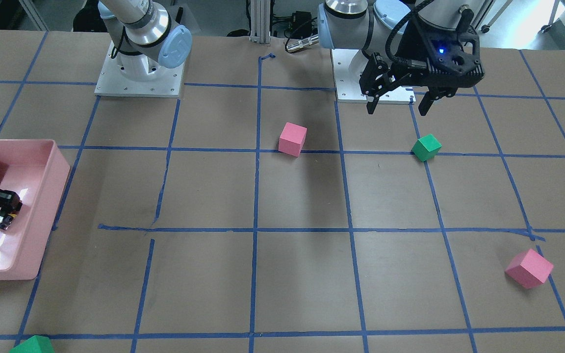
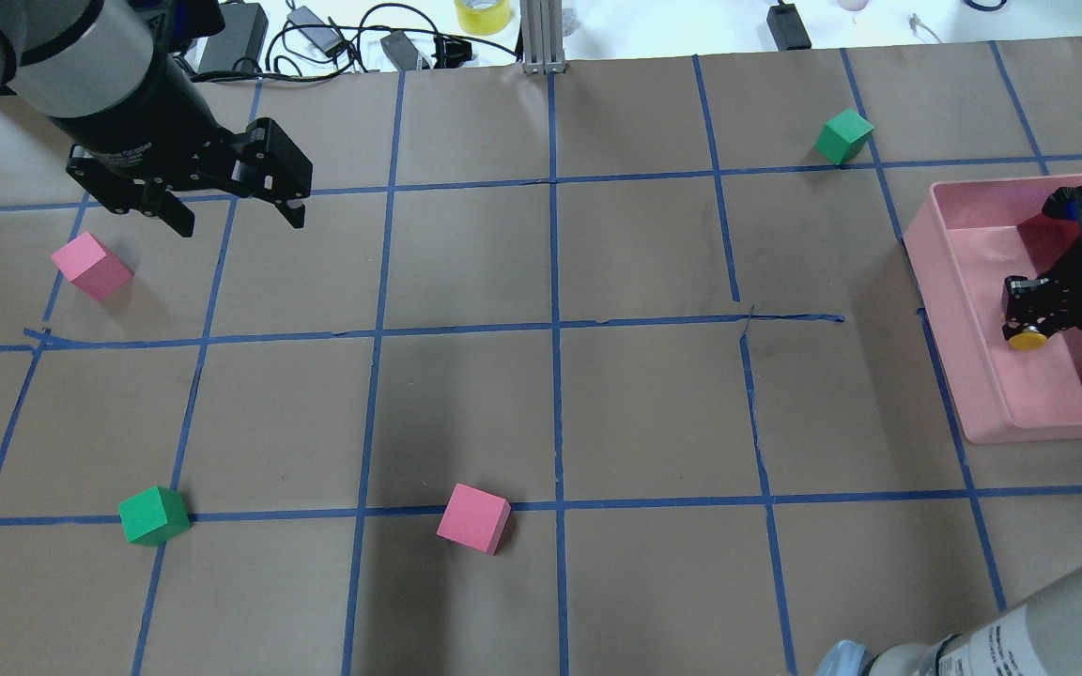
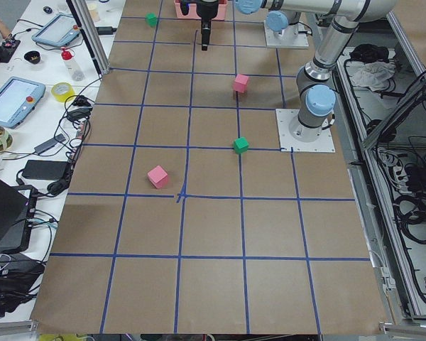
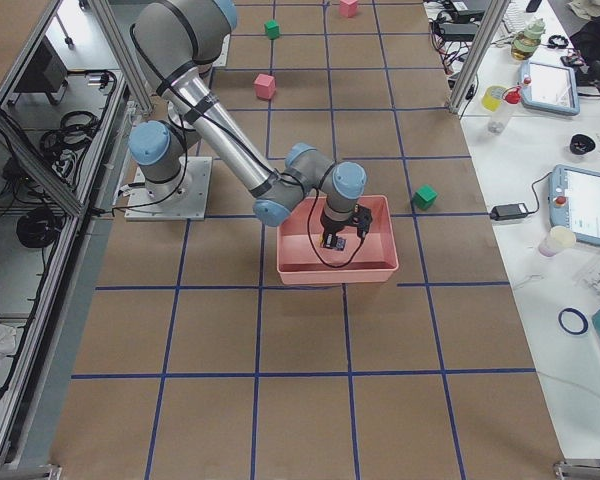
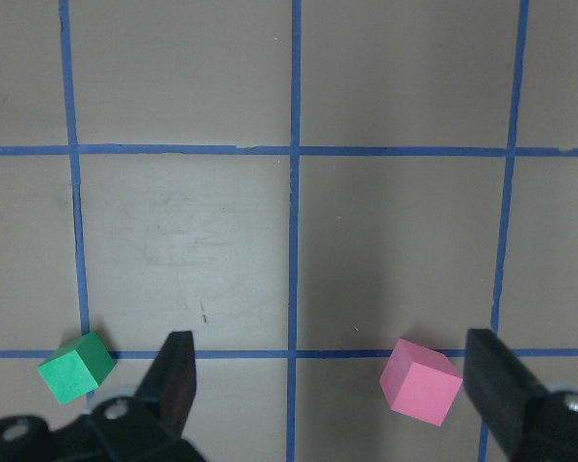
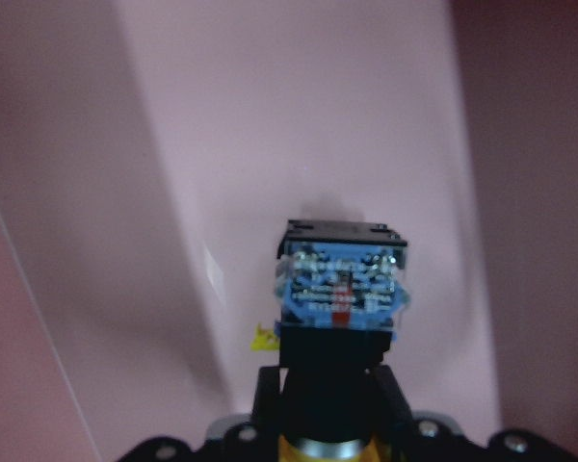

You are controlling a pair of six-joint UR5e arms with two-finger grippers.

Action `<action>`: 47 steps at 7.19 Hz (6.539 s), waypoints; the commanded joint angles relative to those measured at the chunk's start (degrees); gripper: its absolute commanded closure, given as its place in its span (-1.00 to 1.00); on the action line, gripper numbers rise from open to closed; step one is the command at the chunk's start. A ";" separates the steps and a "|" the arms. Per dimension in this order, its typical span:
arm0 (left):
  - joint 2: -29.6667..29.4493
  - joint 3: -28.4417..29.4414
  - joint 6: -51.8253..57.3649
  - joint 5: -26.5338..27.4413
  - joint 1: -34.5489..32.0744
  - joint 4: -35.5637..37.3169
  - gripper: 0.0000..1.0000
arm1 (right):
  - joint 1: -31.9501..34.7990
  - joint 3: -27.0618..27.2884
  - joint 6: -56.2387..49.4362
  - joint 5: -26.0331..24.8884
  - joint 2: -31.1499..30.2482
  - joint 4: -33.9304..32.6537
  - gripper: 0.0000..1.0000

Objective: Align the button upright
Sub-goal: 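Lift the button out of the bin and carry it to table center, then lower the button onto the table and open the right gripper, then reach the left gripper to the button and grasp it while right withdraws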

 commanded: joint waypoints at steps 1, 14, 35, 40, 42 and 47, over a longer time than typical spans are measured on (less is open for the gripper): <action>0.00 -0.05 0.01 0.00 0.00 0.00 -1.00 | 0.00 -2.32 -0.03 0.05 -1.62 1.10 1.00; 0.00 -0.05 0.01 0.00 0.00 0.00 -1.00 | 35.28 -17.02 18.23 0.66 -5.87 22.22 1.00; 0.09 0.04 0.27 0.00 0.09 0.00 -1.00 | 55.99 -24.49 32.75 8.22 16.04 4.01 -0.23; 0.09 0.22 0.36 0.44 0.26 0.00 -1.00 | 55.90 -23.79 33.20 6.40 9.83 7.84 -1.00; -0.69 -0.05 1.24 -1.48 0.26 1.57 -1.00 | 54.07 -21.43 31.36 -0.81 4.37 12.00 -1.00; -7.09 -9.71 -2.35 -1.93 -1.22 25.71 -1.00 | 35.35 -16.49 15.32 -0.65 -13.74 24.90 -1.00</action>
